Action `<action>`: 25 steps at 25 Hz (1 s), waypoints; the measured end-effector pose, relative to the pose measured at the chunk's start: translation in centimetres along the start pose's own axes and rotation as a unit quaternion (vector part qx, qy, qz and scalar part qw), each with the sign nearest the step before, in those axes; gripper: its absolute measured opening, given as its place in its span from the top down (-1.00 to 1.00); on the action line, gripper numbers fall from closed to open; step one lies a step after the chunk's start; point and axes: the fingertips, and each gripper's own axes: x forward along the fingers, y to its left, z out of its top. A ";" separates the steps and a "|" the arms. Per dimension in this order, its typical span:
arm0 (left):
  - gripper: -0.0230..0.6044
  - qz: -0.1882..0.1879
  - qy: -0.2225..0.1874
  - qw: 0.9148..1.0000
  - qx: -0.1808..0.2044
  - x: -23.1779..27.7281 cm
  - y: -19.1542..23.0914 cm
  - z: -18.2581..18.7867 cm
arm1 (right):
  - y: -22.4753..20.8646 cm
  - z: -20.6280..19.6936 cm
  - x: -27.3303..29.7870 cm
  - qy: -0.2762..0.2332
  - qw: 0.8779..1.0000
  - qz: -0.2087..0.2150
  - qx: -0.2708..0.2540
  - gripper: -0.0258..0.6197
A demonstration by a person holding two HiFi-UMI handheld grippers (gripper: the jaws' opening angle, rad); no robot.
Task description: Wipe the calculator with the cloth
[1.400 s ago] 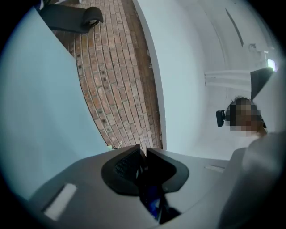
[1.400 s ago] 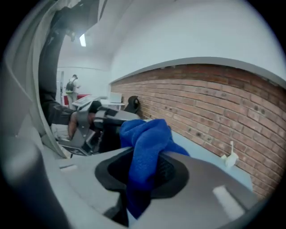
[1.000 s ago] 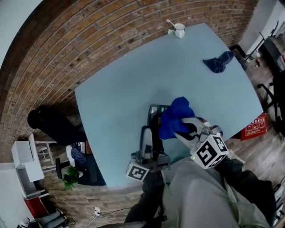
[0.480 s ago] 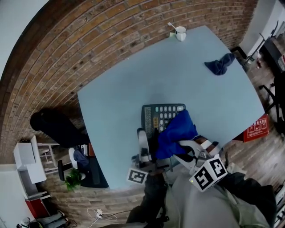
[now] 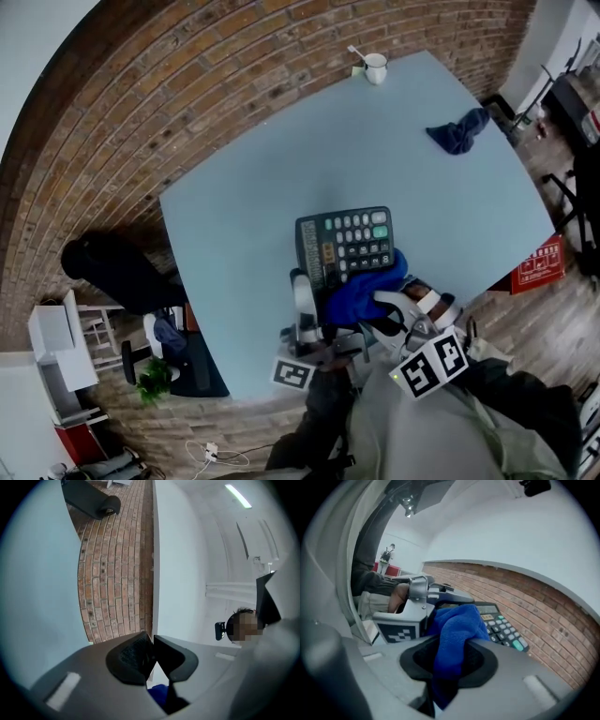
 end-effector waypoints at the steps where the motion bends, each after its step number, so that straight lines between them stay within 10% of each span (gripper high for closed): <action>1: 0.78 -0.002 -0.002 1.000 -0.006 0.0 -0.1 0.1 | -0.4 0.0 0.0 -0.009 1.000 -0.017 0.004 0.62; 10: 0.78 -0.023 0.013 0.999 -0.028 0.0 -1.0 1.3 | -9.2 -0.1 -6.3 -0.129 0.979 -0.150 0.051 0.62; 15: 0.78 -0.038 0.016 0.997 -0.063 0.2 -1.3 -0.2 | -12.0 -0.9 -5.7 -0.167 0.966 -0.109 0.166 0.62; 20: 0.78 -0.036 0.025 0.997 -0.059 0.5 -0.8 0.5 | -4.5 -0.8 -5.0 -0.186 0.951 0.049 0.243 0.62; 25: 0.78 -0.063 0.056 0.994 -0.071 0.3 -1.4 0.2 | -10.7 -2.5 -6.9 -0.225 0.928 -0.034 0.296 0.62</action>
